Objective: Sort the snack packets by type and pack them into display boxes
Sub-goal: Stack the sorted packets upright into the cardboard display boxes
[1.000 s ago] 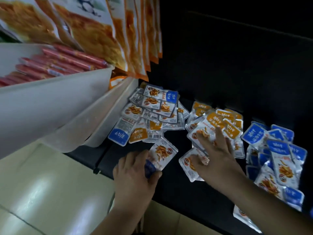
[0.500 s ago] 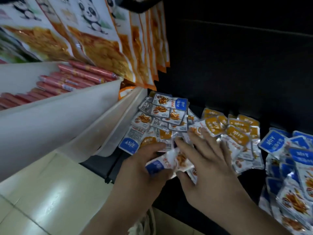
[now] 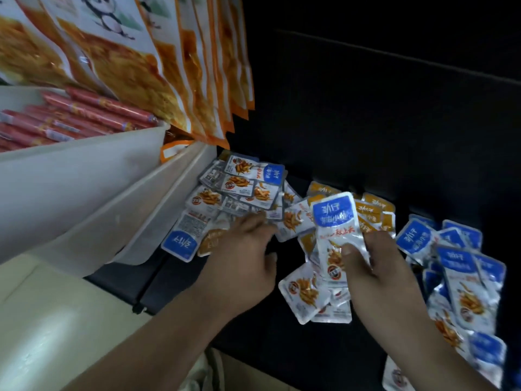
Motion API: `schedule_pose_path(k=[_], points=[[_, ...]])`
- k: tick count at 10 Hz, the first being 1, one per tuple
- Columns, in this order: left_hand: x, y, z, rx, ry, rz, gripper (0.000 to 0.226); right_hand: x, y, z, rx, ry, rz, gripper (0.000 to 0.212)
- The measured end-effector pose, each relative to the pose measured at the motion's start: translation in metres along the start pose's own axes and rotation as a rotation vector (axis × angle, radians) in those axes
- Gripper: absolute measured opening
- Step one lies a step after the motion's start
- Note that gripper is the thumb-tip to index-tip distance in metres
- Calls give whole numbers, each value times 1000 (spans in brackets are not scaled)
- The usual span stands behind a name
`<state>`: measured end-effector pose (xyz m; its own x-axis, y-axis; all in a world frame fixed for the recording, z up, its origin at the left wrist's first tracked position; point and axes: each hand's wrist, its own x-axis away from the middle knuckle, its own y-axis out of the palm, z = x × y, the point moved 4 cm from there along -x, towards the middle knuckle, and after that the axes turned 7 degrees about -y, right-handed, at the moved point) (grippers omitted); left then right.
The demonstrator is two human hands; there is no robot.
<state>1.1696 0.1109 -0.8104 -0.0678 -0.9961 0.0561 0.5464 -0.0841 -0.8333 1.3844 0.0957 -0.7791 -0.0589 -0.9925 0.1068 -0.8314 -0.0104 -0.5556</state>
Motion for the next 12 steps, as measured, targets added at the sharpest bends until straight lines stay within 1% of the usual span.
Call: schedule_pose_path(k=[1,2,3,4,5,6,7,8,9,10,11,12], points=[[-17,30,22,-161,144,-129,61,1,2,16,-71,71,-16,4],[-12,45,29,-214,135,-188,86,2,5,30,-56,65,-45,5],[2,47,34,-147,139,-139,78,5,8,36,44,-28,-46,9],[11,43,34,-36,173,-179,68,7,13,24,130,-159,-65,14],[12,19,4,9,95,73,45,5,24,7,154,-258,-143,22],[9,-1,-53,-238,-146,169,51,-5,43,2,302,-290,-251,12],[8,7,-86,-330,-287,26,66,-14,59,8,383,-187,-351,8],[18,22,-85,-356,-258,65,65,-18,61,10,349,-118,-365,6],[35,29,-77,-400,-255,116,63,-22,59,9,261,-70,-341,5],[58,28,-69,-415,-278,121,62,-20,59,3,251,-88,-252,15],[75,21,-61,-301,-255,183,54,-18,61,5,243,-47,-280,21],[77,3,-78,-219,-291,262,57,-19,58,7,56,73,-305,8]])
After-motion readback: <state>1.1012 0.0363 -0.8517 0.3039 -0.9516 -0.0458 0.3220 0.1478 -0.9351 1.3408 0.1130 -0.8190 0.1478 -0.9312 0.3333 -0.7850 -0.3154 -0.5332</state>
